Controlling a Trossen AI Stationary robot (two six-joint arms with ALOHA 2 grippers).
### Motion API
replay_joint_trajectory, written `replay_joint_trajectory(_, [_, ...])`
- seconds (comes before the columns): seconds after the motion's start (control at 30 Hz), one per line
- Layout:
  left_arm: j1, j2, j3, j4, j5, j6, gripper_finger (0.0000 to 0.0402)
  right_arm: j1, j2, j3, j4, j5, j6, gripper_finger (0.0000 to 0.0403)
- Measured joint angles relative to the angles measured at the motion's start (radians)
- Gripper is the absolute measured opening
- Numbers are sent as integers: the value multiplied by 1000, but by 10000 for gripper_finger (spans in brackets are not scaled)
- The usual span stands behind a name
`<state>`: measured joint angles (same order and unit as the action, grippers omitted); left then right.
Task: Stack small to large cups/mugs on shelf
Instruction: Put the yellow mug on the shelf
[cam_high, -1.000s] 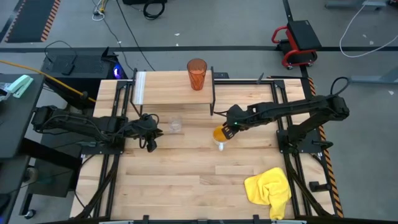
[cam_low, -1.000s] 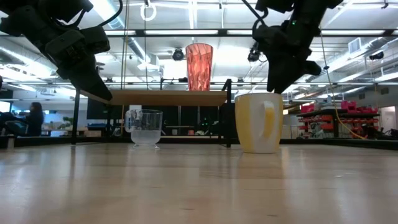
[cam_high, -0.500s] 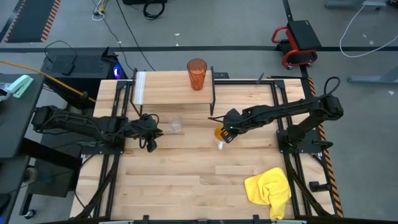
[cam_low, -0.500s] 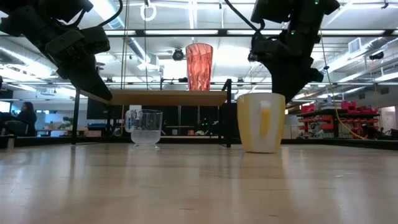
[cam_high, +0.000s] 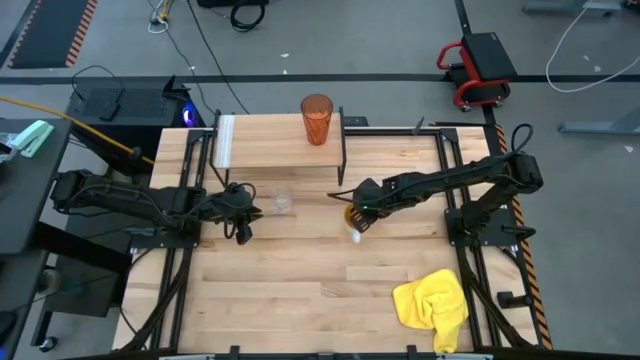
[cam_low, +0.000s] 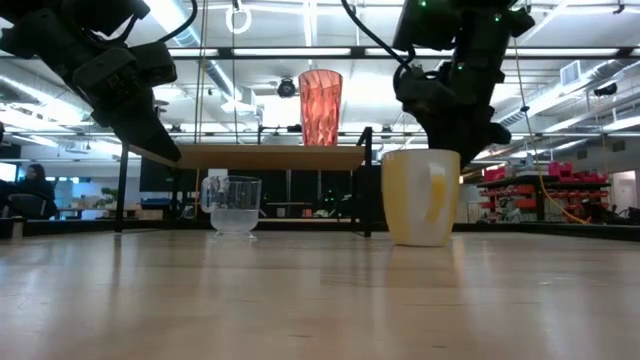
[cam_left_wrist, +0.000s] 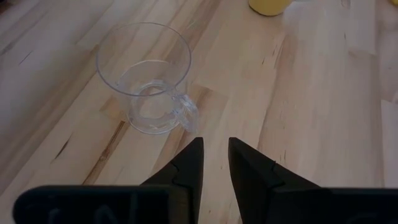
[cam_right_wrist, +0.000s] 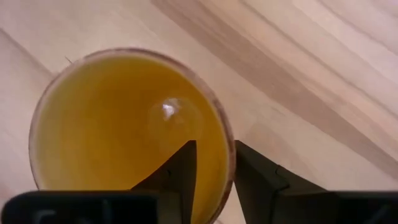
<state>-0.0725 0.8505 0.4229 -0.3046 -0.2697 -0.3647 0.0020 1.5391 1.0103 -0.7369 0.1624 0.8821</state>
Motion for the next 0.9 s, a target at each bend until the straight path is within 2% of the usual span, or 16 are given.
replay_joint_trajectory(0.37, [0, 0, 0, 0, 0, 0, 79, 0, 1, 65, 13, 1, -59, 22])
replay_joint_trajectory(0.57, [0, 0, 0, 0, 0, 0, 81, 0, 1, 173, -10, 4, -106, 19])
replay_joint_trajectory(0.9, [0, 0, 0, 0, 0, 0, 74, -15, 0, 423, -159, 69, -191, 18])
